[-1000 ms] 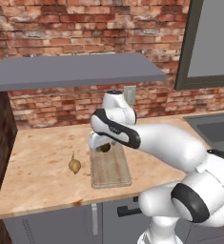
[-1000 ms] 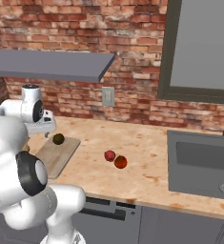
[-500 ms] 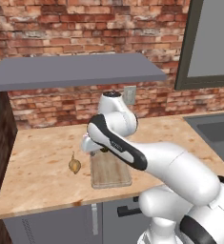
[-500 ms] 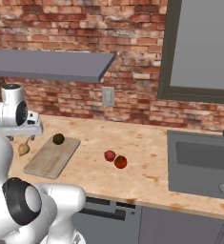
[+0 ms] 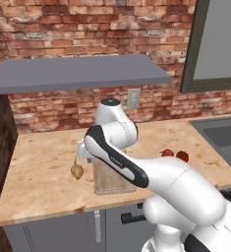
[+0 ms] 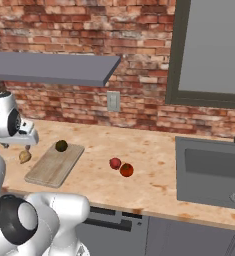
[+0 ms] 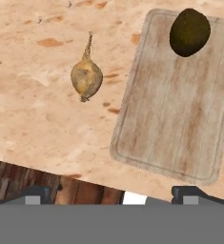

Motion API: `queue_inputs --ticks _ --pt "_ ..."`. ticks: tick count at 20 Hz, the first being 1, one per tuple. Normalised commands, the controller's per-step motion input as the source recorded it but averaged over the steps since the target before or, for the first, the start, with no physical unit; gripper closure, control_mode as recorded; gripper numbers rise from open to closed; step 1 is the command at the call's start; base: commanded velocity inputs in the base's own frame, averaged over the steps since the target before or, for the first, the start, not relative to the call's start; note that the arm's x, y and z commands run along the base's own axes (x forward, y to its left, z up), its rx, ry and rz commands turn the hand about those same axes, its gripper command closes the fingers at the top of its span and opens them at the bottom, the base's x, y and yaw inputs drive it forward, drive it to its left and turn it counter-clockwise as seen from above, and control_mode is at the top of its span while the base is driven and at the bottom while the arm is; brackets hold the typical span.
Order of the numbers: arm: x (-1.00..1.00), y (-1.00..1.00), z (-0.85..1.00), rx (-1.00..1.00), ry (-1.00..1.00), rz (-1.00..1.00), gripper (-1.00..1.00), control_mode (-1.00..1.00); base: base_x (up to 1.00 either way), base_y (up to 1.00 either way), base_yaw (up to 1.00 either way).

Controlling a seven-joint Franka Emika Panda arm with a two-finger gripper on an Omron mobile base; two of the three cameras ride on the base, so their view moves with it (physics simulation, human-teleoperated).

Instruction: Place the avocado, onion, tomato, and bell pepper on the cutting board.

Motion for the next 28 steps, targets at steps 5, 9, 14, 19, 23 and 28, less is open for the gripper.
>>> queue_inputs --ticks 5,9,14,19,23,28 --pt "0.42 0.23 0.0 0.0 0.04 0.0 -1.0 -1.0 0.0 0.0 0.0" --pt "0.33 0.31 0.0 0.0 0.05 -0.02 -1.0 -1.0 0.0 0.0 0.0" --pt "0.32 0.33 -0.16 0.0 0.04 -0.02 -1.0 -1.0 0.0 0.0 0.0" --pt "0.32 0.21 -0.26 0.0 0.03 -0.03 -1.0 -1.0 0.0 0.0 0.0" --pt "0.31 0.14 -0.34 0.0 0.04 -0.03 -1.0 -1.0 0.0 0.0 0.0" --pt "0.27 0.17 -0.32 0.0 0.03 -0.02 -1.0 -1.0 0.0 0.0 0.0"
